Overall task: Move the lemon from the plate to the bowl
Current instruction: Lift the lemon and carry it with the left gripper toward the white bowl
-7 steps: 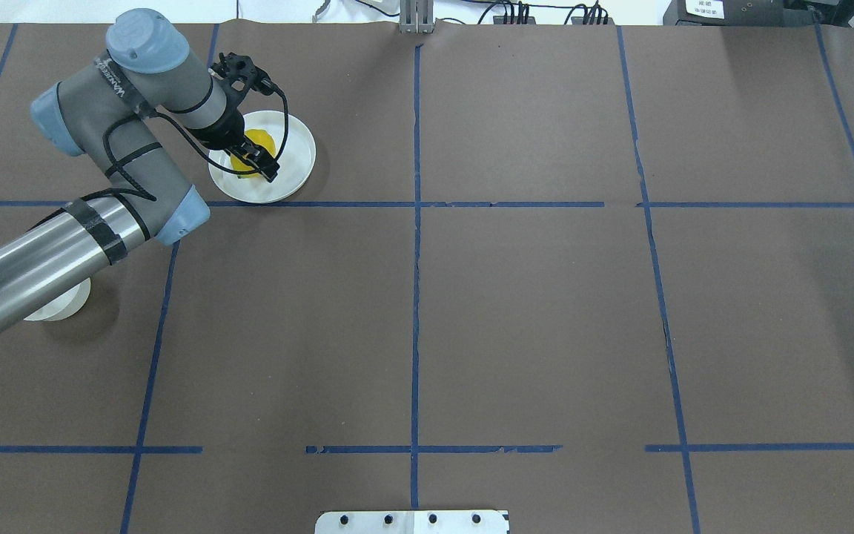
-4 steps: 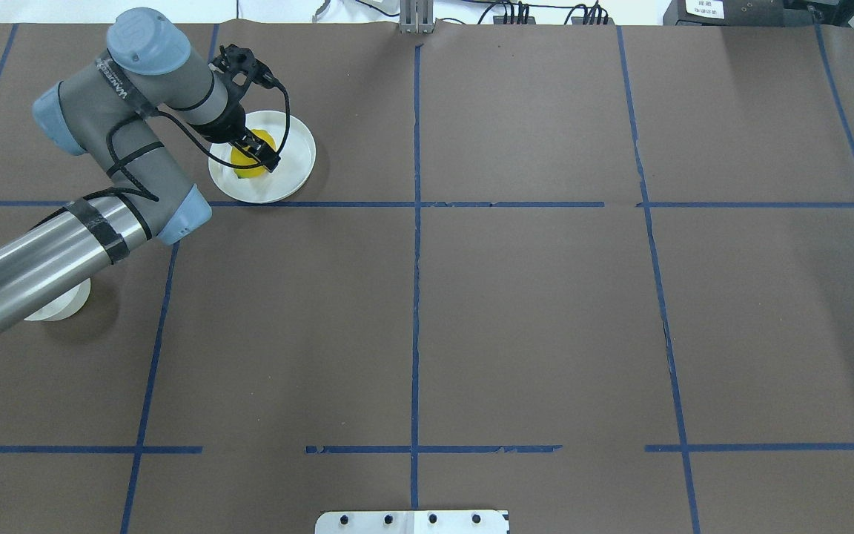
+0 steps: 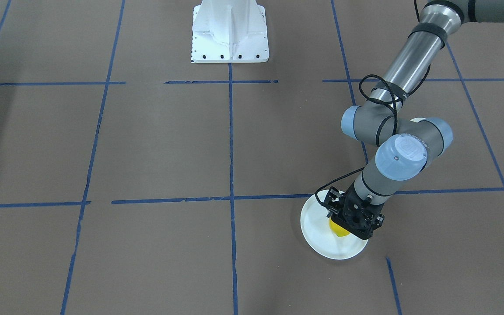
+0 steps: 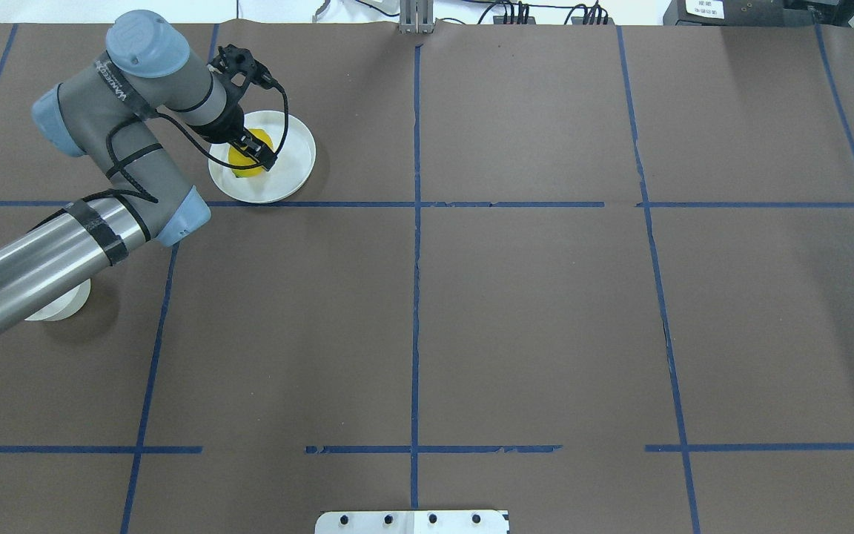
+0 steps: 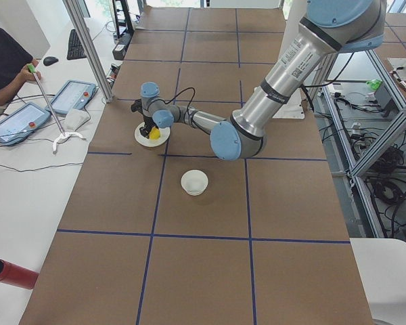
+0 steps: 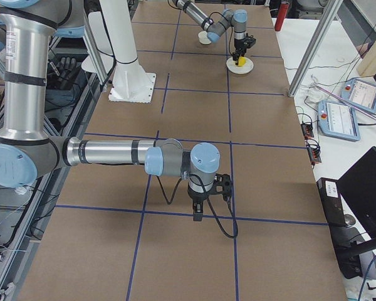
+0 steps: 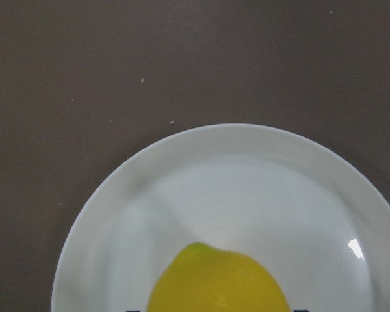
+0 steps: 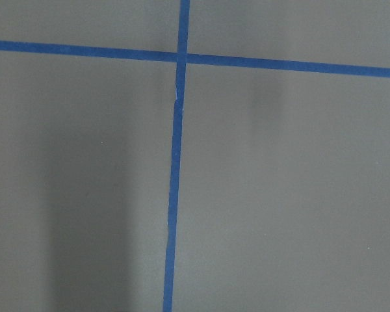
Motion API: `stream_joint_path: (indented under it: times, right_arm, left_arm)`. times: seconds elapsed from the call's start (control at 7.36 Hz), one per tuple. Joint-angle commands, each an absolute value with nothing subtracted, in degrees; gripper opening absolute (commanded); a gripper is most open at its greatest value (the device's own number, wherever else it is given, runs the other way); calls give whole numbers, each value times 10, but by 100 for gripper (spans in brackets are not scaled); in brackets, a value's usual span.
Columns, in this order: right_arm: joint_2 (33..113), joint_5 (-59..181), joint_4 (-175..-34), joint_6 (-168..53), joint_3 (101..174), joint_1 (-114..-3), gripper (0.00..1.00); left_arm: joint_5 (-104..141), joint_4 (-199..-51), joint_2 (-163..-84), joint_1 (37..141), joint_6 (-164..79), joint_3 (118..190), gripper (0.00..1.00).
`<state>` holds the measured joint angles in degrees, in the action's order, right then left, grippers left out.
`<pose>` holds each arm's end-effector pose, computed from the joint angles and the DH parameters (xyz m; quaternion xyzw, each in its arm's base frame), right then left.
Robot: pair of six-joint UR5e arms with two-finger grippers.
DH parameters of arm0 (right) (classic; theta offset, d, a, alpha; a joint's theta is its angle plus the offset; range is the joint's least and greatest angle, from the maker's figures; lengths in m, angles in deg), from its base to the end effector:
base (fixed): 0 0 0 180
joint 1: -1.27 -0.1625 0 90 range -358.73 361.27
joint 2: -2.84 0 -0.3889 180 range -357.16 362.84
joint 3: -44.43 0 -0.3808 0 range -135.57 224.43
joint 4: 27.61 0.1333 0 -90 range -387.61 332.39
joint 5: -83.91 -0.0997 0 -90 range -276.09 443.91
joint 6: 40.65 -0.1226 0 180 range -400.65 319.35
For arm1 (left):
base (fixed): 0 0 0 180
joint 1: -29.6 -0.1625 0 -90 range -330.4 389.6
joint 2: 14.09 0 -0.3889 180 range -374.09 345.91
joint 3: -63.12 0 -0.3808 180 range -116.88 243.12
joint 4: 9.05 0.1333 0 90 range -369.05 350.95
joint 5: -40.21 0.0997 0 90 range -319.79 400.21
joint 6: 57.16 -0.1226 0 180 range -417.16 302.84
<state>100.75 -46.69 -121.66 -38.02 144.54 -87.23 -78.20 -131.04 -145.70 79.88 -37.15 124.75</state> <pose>0.0424 -0.4249 0.6293 -0.0117 -0.3470 -0.0282 0.9374 0.4380 -0.6446 0.3712 0.2105 0.3821 0.2461 0.8655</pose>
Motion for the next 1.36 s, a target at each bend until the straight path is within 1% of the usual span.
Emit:
stream_joint_path:
  times: [0.0, 0.14, 0.27, 0.41, 0.54, 0.68, 0.82, 0.95, 1.09, 1.22]
  right_arm:
    - [1008, -467, -1217, -380, 1445, -872, 100]
    - [1008, -467, -1217, -380, 1445, -872, 100]
    - [1008, -467, -1217, -380, 1445, -872, 100]
    - [1008, -467, -1217, -380, 1445, -872, 100]
    - [1008, -467, -1217, -380, 1445, -872, 100]
    - [1008, -467, -1217, -380, 1445, -872, 100]
    - [1008, -467, -1217, -380, 1445, -872, 100]
    - [1008, -467, -1217, -380, 1445, -872, 100]
    - [1008, -467, -1217, -380, 1445, -872, 100]
    - [1008, -467, -1217, -380, 1445, -872, 100]
  left_arm:
    - [-788, -1264, -1448, 832, -367, 1317, 0]
    - [-790, -1172, -1369, 843, -368, 1470, 0]
    - [-791, -1153, -1275, 846, -368, 1585, 0]
    - [-791, -1156, -1170, 846, -367, 1670, 0]
    - [-791, -1159, -1080, 847, -363, 1714, 0]
    - [-791, -1161, -1019, 847, -355, 1724, 0]
    - [-791, -1178, -996, 846, -354, 1711, 0]
    - [-791, -1211, -1000, 843, -339, 1670, 0]
    - [-793, -1274, -1001, 839, -317, 1638, 0]
    - [-793, -1313, -1001, 836, -294, 1621, 0]
